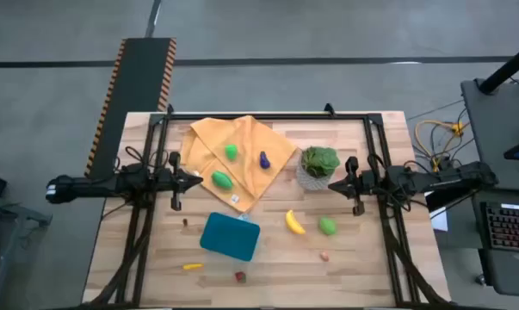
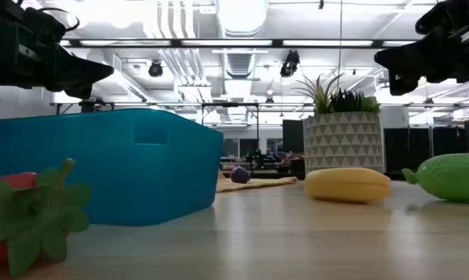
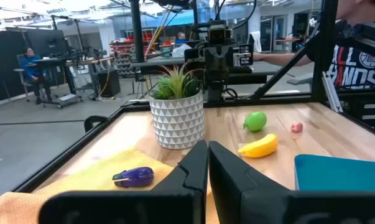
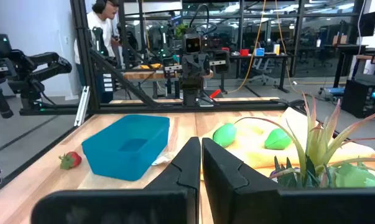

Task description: Pick and placing Produce into tupperware

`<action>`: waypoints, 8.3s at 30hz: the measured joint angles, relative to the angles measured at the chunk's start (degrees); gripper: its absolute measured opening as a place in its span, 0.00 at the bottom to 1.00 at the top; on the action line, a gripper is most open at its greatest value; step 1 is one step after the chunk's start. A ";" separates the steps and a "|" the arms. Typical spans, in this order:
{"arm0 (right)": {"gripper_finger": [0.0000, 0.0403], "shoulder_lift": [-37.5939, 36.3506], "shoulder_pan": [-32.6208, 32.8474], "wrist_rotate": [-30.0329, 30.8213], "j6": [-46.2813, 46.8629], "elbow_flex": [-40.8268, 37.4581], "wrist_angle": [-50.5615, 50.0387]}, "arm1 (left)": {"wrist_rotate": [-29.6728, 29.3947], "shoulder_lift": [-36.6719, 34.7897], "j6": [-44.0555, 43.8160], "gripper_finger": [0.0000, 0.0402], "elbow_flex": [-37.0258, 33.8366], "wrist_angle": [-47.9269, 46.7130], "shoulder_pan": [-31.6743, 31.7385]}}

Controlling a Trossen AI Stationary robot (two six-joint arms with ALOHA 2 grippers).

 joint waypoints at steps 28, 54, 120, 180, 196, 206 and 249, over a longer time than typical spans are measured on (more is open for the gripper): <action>0.02 0.00 0.00 0.00 0.01 0.01 0.00 | -0.13 -0.02 0.00 0.00 0.02 0.02 0.00; 0.02 0.01 0.00 0.00 0.00 0.02 0.00 | 0.01 -0.01 0.00 0.00 0.02 0.02 0.00; 0.02 0.00 0.00 0.00 -1.33 0.02 0.00 | -0.22 0.00 0.00 0.00 0.01 0.00 0.00; 0.48 2.36 0.00 -0.50 -5.60 10.66 7.22 | -0.05 9.72 -0.24 0.44 9.72 18.27 0.00; 0.48 27.48 0.50 -0.08 5.98 48.96 -41.27 | 4.76 26.94 0.34 0.44 21.04 18.57 0.00; 0.45 44.02 0.66 2.27 17.80 71.43 -75.82 | 4.76 27.26 0.26 0.44 20.88 20.58 0.00; 0.42 73.58 29.05 8.74 63.58 78.86 -100.30 | 3.93 29.87 3.13 0.44 19.91 20.22 0.11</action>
